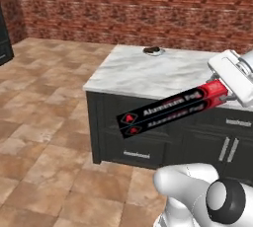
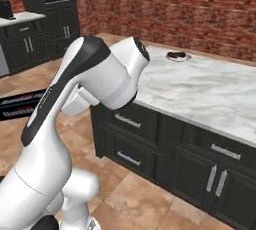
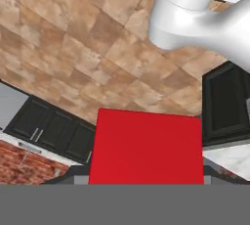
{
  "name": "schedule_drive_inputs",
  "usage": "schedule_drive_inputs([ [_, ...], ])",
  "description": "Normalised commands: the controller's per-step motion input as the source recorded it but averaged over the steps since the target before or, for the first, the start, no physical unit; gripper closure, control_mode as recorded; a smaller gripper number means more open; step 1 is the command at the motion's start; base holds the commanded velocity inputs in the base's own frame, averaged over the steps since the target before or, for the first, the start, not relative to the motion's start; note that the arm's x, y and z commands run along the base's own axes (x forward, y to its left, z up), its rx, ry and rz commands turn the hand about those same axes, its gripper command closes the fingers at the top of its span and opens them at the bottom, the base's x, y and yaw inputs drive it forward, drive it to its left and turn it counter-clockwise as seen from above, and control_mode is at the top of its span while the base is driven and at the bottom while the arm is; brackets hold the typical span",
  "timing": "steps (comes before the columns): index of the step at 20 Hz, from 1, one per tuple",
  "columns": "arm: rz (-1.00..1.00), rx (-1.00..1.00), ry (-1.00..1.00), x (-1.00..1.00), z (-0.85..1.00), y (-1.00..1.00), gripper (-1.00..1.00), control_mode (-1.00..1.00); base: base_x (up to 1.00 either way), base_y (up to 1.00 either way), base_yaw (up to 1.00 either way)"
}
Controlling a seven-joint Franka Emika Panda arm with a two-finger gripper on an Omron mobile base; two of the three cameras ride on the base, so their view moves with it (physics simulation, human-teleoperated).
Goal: Retrieve the tupperware and aluminum foil from the cabinet and place them on the dining counter near the plate with eggplant and sweet potato to prepare for storing leftovers.
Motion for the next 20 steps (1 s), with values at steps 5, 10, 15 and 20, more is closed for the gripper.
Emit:
schedule_drive_inputs([
  [5,0.00,0.00,0.00,0.00,0.00,0.00,1.00,1.00,0.65,1.00,-0.21],
  [10,0.00,0.00,0.00,0.00,0.00,0.00,1.00,1.00,0.91,1.00,-0.09],
  [15,0.00,0.00,0.00,0.00,0.00,0.00,1.00,1.00,0.96,1.00,-0.14],
  [20,0.00,0.00,0.00,0.00,0.00,0.00,1.00,1.00,0.89,1.00,-0.21],
])
